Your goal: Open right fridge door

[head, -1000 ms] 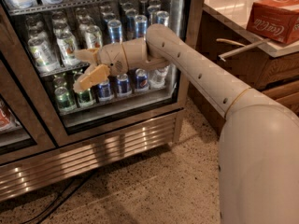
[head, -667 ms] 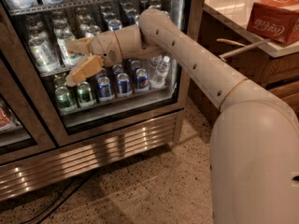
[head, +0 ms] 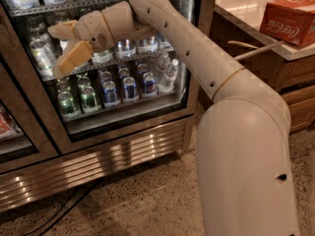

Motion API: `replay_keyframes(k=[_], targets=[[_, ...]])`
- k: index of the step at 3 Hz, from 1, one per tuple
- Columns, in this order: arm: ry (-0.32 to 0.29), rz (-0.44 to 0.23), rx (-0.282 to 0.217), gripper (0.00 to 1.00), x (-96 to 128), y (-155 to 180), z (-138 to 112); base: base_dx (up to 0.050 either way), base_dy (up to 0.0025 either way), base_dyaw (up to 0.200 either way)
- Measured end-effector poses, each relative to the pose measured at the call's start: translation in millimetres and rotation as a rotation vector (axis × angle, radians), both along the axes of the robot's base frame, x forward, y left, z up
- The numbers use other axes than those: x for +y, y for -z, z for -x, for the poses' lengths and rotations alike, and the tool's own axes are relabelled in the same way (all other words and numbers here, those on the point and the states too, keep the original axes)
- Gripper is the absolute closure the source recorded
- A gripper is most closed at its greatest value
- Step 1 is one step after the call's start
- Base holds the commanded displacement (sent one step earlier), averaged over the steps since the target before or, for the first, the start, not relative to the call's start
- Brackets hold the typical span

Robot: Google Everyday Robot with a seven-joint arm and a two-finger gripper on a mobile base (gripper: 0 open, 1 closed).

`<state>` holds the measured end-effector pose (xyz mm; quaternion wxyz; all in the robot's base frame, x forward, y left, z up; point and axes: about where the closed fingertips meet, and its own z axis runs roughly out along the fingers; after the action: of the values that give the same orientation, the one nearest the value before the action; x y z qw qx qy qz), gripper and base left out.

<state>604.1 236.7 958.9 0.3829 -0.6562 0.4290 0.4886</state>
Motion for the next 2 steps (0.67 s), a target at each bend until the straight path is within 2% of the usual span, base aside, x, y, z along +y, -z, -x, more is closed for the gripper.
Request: replay_keyframes(k=[1,2], targets=[[-0.032,0.025,-0.056,0.0,15,-25,2,0.0,0.0,0.0],[-0.048,0.039,-0.088,0.0,24,-39,2,0.0,0.0,0.0]])
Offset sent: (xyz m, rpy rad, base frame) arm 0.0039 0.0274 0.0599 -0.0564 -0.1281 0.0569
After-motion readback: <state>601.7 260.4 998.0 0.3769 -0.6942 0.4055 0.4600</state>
